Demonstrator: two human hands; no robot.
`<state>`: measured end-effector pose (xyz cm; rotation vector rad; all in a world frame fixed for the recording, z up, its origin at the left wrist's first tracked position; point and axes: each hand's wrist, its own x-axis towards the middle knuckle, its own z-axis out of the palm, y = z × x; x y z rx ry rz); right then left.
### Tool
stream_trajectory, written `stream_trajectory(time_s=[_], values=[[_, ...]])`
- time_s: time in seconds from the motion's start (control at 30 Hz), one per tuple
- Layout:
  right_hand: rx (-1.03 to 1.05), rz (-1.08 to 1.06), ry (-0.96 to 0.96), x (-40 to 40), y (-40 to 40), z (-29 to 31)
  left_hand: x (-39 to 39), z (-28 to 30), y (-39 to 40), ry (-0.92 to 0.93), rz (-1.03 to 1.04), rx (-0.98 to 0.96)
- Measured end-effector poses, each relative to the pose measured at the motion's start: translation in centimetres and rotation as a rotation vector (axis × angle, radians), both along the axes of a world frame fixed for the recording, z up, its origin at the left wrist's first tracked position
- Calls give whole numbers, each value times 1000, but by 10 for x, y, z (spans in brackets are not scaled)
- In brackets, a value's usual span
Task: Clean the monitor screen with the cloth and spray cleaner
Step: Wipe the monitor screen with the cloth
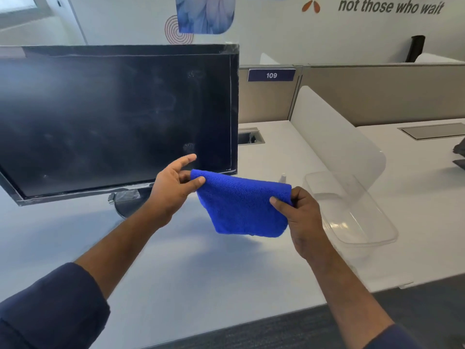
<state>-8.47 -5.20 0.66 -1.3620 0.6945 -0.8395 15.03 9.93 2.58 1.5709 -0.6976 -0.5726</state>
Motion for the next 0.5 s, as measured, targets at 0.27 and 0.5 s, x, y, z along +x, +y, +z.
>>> stream_trajectory(time_s=[0.27, 0.5], values=[[-205, -46, 141, 4, -3, -12, -15, 9, 5, -460, 10, 294], [-219, -97, 326, 10, -1, -37, -25, 11, 1, -665, 104, 307]])
